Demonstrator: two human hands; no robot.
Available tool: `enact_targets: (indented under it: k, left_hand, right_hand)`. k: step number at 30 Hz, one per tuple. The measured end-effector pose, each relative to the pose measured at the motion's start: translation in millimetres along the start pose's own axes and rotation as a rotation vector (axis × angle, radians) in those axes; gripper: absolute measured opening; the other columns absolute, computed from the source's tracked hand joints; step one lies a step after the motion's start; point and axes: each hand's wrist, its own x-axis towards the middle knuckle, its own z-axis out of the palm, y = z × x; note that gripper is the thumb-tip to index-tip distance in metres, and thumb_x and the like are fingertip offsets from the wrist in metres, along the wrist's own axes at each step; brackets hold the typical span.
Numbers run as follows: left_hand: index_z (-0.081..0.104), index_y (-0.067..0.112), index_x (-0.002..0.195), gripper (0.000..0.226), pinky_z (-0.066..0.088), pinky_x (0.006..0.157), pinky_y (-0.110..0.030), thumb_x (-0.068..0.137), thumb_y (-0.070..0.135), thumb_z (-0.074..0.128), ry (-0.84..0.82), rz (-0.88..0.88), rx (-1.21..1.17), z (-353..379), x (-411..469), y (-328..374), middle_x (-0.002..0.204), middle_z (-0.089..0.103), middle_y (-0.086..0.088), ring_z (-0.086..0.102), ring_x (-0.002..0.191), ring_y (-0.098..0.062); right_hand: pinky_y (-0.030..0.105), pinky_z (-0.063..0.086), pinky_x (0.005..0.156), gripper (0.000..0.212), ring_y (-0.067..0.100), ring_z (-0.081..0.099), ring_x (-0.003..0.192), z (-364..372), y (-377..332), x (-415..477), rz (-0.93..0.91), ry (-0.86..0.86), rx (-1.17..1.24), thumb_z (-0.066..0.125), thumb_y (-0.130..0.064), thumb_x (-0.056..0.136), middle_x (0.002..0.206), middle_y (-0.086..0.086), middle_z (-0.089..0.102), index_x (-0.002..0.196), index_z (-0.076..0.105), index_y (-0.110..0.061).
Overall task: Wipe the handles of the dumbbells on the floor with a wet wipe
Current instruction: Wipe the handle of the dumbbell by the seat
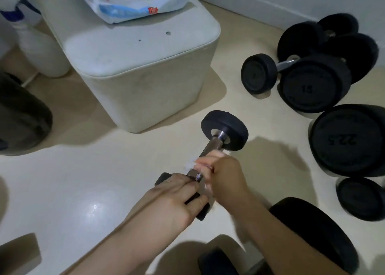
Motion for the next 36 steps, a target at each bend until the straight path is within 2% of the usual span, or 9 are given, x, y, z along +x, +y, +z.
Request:
enact_targets:
  k: [4,9,12,17,21,25,27,31,36]
  left_hand:
    - [0.067,0.022,0.105,0.027,0.038,0.093,-0.023,0.094,0.023,0.042,0.127,0.049,0.020,4,-9,3,0.109,0.062,0.000,0.047,0.110,-0.016]
    - [0.068,0.020,0.112,0.033,0.048,0.069,-0.027,0.089,0.026,0.046,0.237,0.160,0.135,11,-17,-1,0.116,0.050,-0.002,0.048,0.103,-0.023]
    - [0.068,0.018,0.110,0.031,0.037,0.072,-0.019,0.098,0.028,0.041,0.265,0.171,0.111,11,-20,-1,0.115,0.051,0.000,0.050,0.102,-0.021]
    - [0.071,0.016,0.105,0.034,0.031,0.074,-0.018,0.099,0.025,0.039,0.301,0.202,0.096,20,-20,-1,0.114,0.052,0.002,0.050,0.102,-0.021]
    - [0.072,0.017,0.106,0.031,0.038,0.080,-0.016,0.097,0.020,0.043,0.295,0.243,0.040,27,-20,7,0.114,0.059,0.006,0.051,0.106,-0.015]
    - [0.070,0.019,0.105,0.024,0.052,0.066,-0.024,0.085,0.010,0.061,0.270,0.262,0.037,33,-21,12,0.112,0.062,0.007,0.054,0.103,-0.013]
    - [0.069,0.020,0.106,0.028,0.052,0.063,-0.026,0.081,0.008,0.067,0.240,0.263,0.044,34,-20,13,0.113,0.061,0.009,0.056,0.103,-0.013]
    - [0.071,0.016,0.105,0.027,0.053,0.065,-0.026,0.080,0.008,0.065,0.199,0.315,0.084,37,-22,16,0.114,0.065,0.004,0.059,0.101,-0.018]
    - [0.072,0.015,0.104,0.025,0.053,0.072,-0.028,0.079,0.013,0.069,0.176,0.349,0.064,41,-20,18,0.115,0.065,0.003,0.061,0.100,-0.019]
  right_hand:
    - [0.021,0.038,0.059,0.017,0.021,0.058,0.064,-13,-1,11,0.193,0.175,-0.099,0.065,0.002,0.074,0.069,0.006,0.062,0.069,0.071,-0.013]
    - [0.024,0.046,0.060,0.021,0.017,0.059,0.064,-2,-5,-7,-0.032,-0.023,-0.174,0.054,-0.003,0.087,0.079,0.010,0.060,0.069,0.065,-0.006]
    - [0.025,0.041,0.055,0.011,0.022,0.058,0.063,-23,7,20,0.040,0.213,-0.288,0.063,-0.006,0.079,0.073,0.004,0.058,0.073,0.070,-0.011]
    - [0.025,0.047,0.061,0.014,0.012,0.057,0.064,-5,-14,-14,-0.139,-0.112,-0.191,0.063,-0.006,0.075,0.069,-0.006,0.058,0.063,0.070,-0.011]
    - [0.021,0.034,0.045,0.027,0.017,0.054,0.049,-38,-4,22,-0.097,0.173,-0.377,0.073,0.003,0.057,0.049,-0.004,0.054,0.045,0.057,-0.015]
    - [0.027,0.026,0.049,0.039,0.016,0.038,0.051,-15,-25,-14,-0.072,-0.180,-0.344,0.056,-0.008,0.076,0.047,-0.003,0.039,0.045,0.037,-0.022]
    - [0.030,0.035,0.051,0.030,0.016,0.044,0.055,-19,-16,-14,-0.048,-0.305,-0.339,0.056,-0.012,0.078,0.054,-0.006,0.050,0.050,0.049,-0.019]
    - [0.031,0.050,0.061,0.019,0.025,0.065,0.079,-43,10,22,0.219,0.008,-0.437,0.051,-0.018,0.087,0.086,0.002,0.072,0.073,0.060,-0.009]
    - [0.033,0.037,0.053,0.028,0.017,0.045,0.055,-24,-16,-21,0.096,-0.319,-0.287,0.053,-0.012,0.083,0.053,-0.001,0.051,0.056,0.049,-0.016]
